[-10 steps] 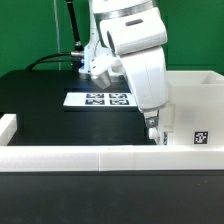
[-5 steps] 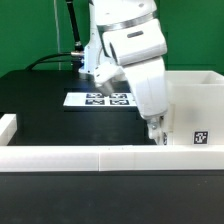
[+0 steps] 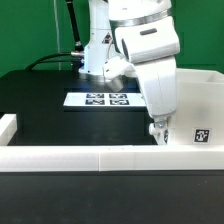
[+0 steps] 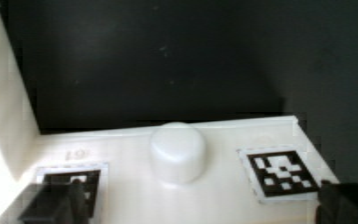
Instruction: Assemble drawer
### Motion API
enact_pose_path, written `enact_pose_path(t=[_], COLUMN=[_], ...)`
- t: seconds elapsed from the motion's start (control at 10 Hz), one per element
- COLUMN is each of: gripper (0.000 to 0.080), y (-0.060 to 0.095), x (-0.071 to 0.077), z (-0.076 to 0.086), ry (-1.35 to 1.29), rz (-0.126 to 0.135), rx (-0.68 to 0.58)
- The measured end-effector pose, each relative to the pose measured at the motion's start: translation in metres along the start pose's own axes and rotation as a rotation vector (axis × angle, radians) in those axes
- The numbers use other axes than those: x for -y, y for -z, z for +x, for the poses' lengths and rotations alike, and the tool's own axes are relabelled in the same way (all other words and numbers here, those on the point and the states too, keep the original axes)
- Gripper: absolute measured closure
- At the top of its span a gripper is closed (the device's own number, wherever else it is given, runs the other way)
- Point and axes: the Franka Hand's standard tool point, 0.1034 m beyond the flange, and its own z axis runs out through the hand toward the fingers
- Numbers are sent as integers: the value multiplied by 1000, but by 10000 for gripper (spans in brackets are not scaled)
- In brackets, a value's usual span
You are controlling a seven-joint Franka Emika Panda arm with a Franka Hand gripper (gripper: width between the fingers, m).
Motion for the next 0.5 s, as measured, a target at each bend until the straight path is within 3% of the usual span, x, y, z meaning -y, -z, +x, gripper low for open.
enact_pose_path(t=[0.3, 0.4, 0.5], gripper=[150, 150, 150], y=[9, 19, 30], x=[3, 4, 5], z=[-46, -54, -53], ry=[89, 83, 64], rz=[-11, -24, -65], rx=[10, 20, 38])
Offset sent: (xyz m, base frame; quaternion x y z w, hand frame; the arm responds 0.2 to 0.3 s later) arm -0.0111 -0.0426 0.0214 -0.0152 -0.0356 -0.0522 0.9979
